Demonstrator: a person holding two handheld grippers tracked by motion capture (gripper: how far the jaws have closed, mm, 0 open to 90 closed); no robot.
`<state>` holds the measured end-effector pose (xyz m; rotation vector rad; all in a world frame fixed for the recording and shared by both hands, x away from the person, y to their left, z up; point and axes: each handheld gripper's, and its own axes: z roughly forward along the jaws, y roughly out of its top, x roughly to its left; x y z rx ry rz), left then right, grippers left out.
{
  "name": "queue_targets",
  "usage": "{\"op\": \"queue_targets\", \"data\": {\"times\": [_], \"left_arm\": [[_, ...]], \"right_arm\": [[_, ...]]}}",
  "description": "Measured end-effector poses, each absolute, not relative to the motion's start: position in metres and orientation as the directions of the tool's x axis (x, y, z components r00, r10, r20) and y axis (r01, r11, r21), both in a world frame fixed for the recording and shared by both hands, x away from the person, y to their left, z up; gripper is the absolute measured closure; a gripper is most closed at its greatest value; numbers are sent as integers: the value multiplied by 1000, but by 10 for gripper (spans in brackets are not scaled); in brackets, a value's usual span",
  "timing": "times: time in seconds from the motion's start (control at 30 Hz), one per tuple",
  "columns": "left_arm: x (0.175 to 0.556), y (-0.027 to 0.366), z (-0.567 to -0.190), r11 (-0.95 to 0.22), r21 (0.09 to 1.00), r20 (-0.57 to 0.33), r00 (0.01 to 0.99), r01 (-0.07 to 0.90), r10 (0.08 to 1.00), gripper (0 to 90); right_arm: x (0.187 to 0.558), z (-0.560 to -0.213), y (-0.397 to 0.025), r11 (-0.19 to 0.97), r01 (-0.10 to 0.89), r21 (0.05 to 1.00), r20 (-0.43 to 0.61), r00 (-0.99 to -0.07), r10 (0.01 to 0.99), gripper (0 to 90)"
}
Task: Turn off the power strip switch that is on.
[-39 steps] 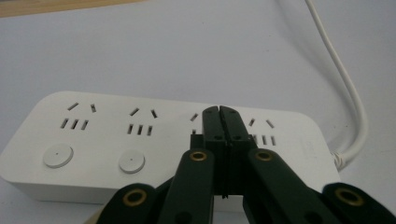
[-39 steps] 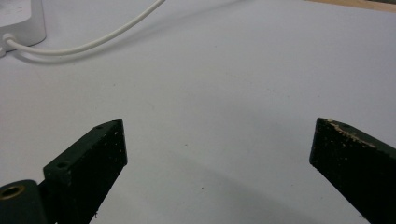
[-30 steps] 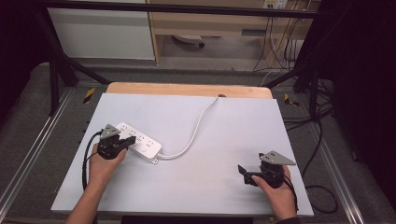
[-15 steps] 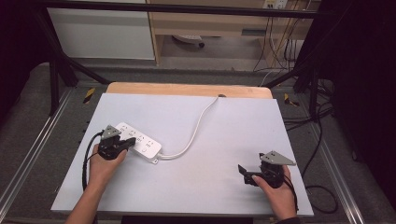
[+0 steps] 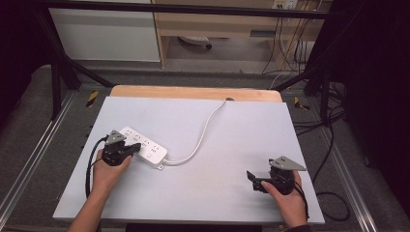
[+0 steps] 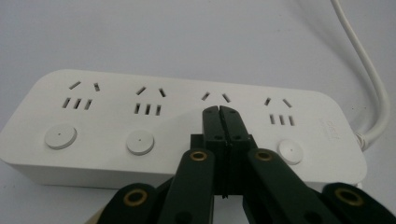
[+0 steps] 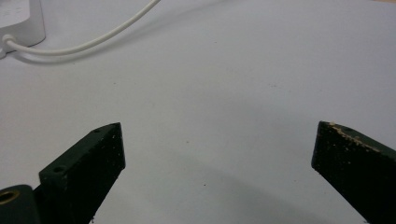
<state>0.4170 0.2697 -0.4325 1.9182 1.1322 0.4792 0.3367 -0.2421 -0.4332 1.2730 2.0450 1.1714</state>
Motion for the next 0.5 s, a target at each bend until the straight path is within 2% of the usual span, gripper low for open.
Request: {"op": "queue_targets", "data": {"times": [0.5], "left_arm": [[417, 269, -435, -242, 813, -84, 518, 530, 851, 900]], "right_arm": [[337, -434, -245, 203, 485, 851, 41, -447, 894, 36]]}}
